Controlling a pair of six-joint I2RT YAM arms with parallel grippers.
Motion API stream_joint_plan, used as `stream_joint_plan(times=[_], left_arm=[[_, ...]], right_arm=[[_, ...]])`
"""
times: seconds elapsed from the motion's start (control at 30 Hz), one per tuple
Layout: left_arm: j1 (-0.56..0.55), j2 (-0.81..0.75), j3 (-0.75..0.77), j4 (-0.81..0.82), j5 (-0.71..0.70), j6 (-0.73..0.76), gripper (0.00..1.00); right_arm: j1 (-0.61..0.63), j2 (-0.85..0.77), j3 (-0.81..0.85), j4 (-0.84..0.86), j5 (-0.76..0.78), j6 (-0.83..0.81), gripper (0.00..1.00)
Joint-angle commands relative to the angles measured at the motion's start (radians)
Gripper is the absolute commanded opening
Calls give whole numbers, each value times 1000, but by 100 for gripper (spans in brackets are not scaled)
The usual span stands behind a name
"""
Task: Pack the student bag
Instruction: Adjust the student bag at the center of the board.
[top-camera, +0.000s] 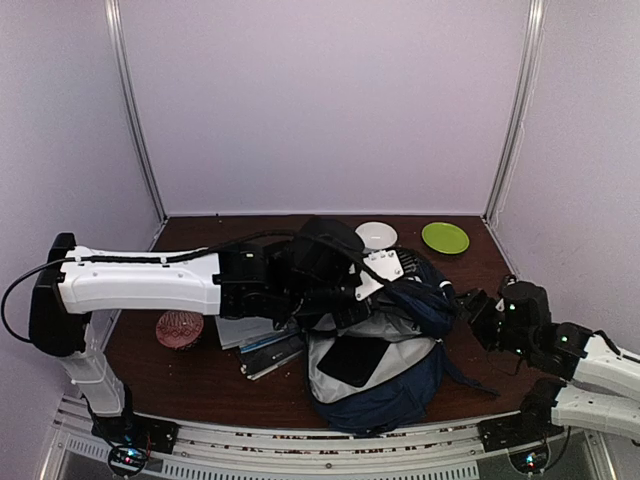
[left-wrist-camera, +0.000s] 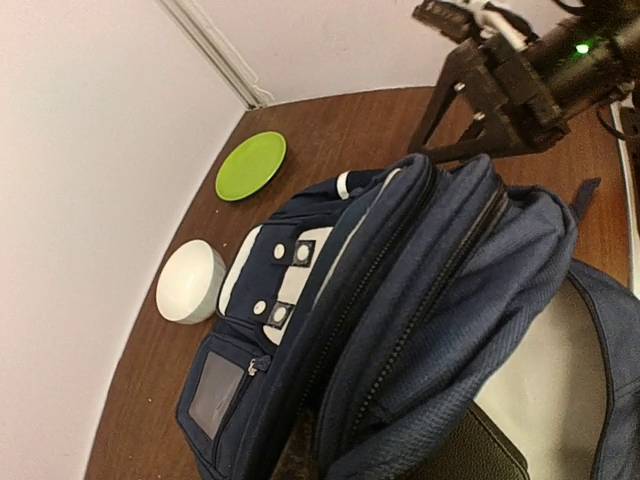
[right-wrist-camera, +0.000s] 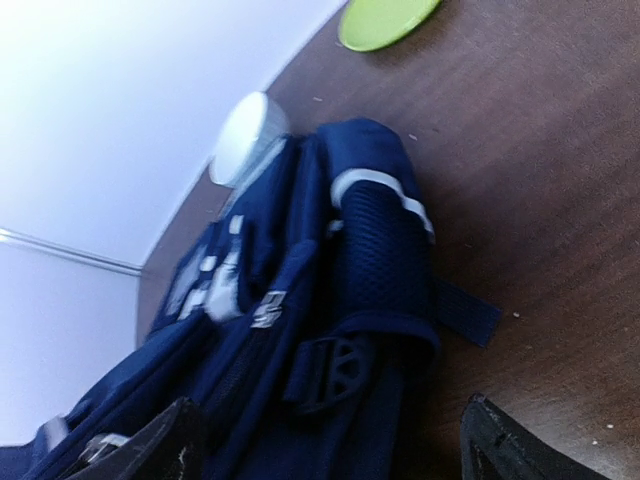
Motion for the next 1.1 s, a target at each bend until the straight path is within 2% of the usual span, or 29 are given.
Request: stream_joint_plan(times=[0.0, 0.1, 0.2, 0.3, 0.4, 0.47, 0.53, 0.67, 0.77, 0.87, 1.07], left_arm=[[55, -23, 55, 120, -21, -223, 0], [84, 27, 137, 104, -18, -288, 0], [107, 79, 208, 80, -9, -335, 0], [111, 98, 250, 81, 9, -347, 0], [111, 110, 292, 68, 13, -351, 0], [111, 120, 319, 51, 11, -350, 0], [112, 128, 340, 33, 4, -346, 0], [110, 117, 312, 6, -6, -348, 0], [109, 87, 242, 10, -21, -354, 0], [109, 59, 167, 12, -60, -351, 0], [109, 1, 4, 61, -163, -337, 0]], right_arm=[[40, -240, -40, 30, -9, -135, 87], [89, -368, -47, -30, -32, -158, 85], [162, -396, -47, -49, -79, -172, 83], [270, -304, -35, -11, -73, -174, 80], [406, -170, 3, 51, 21, -177, 80], [452, -62, 28, 118, 44, -183, 80], [476, 1, 53, 110, 120, -133, 80], [464, -30, -10, 121, 258, -1, 88], [382, -78, -43, 135, 231, 23, 92], [355, -115, -22, 118, 217, -51, 92], [323, -208, 24, 57, 299, -142, 93]])
